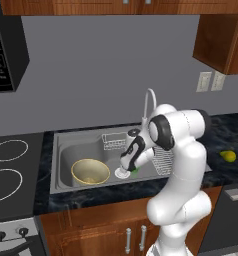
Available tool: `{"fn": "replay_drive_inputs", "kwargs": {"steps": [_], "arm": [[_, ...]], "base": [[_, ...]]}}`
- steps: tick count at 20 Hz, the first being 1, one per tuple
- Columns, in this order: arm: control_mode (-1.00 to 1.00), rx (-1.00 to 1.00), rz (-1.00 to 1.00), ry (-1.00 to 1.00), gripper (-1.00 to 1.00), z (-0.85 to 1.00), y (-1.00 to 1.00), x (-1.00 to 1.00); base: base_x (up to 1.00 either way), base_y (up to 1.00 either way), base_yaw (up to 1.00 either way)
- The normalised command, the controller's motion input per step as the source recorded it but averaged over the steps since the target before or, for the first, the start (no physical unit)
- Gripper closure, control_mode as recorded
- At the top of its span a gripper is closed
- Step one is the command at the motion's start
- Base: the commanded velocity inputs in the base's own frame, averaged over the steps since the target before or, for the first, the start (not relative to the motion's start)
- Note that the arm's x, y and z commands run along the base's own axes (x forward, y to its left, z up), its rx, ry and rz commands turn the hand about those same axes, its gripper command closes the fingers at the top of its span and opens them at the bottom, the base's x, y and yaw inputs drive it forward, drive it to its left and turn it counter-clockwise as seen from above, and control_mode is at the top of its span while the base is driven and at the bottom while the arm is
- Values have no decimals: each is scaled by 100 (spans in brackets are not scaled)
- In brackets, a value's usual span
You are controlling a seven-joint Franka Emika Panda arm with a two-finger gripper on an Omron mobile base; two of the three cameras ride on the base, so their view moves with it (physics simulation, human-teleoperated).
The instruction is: Remove the apple and pear from the sink. Then move the bowl and cup from the counter to the sink for washing.
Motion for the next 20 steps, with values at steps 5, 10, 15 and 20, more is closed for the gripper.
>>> {"fn": "replay_drive_inputs", "kwargs": {"steps": [5,10,15,20], "arm": [[-100,0,-8,0,100,-17,0,19],[-100,0,-7,0,100,-12,0,19],[-100,0,-7,0,100,-17,1,15],[-100,0,-6,0,100,-21,2,15]], "base": [[0,0,0],[0,0,0],[0,0,0],[0,0,0]]}}
